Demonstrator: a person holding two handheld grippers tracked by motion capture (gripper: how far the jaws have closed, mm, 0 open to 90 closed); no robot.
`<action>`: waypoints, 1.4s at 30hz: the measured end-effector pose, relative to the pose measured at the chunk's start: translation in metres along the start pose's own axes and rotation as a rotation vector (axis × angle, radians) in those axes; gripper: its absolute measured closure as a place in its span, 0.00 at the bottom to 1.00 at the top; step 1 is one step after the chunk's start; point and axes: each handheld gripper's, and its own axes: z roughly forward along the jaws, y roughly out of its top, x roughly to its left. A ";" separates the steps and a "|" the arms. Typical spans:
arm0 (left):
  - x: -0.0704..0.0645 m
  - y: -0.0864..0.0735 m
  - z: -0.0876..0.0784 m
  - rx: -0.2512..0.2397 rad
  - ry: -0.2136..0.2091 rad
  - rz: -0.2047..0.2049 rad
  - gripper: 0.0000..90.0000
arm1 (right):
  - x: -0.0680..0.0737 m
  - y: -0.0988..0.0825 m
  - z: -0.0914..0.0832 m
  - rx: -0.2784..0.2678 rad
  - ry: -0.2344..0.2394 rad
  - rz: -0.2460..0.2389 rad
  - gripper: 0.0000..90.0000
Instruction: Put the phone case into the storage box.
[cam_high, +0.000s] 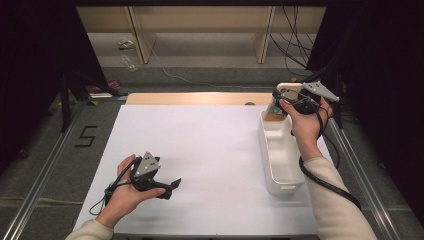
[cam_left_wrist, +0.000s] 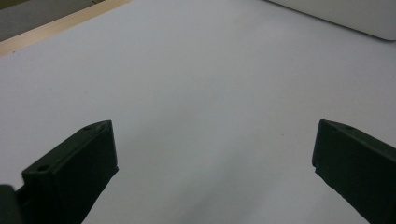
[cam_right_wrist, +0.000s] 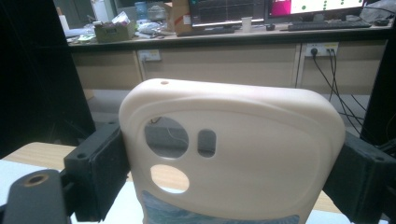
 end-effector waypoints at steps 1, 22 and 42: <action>0.000 0.000 0.000 0.001 -0.002 0.000 0.00 | 0.000 0.000 0.000 0.000 0.000 -0.001 0.14; 0.000 0.000 0.000 -0.001 -0.002 -0.003 0.00 | -0.002 -0.002 0.005 0.005 -0.007 -0.001 0.14; -0.002 0.000 -0.001 -0.004 -0.003 -0.005 0.00 | 0.000 -0.004 0.007 0.033 -0.010 0.000 0.14</action>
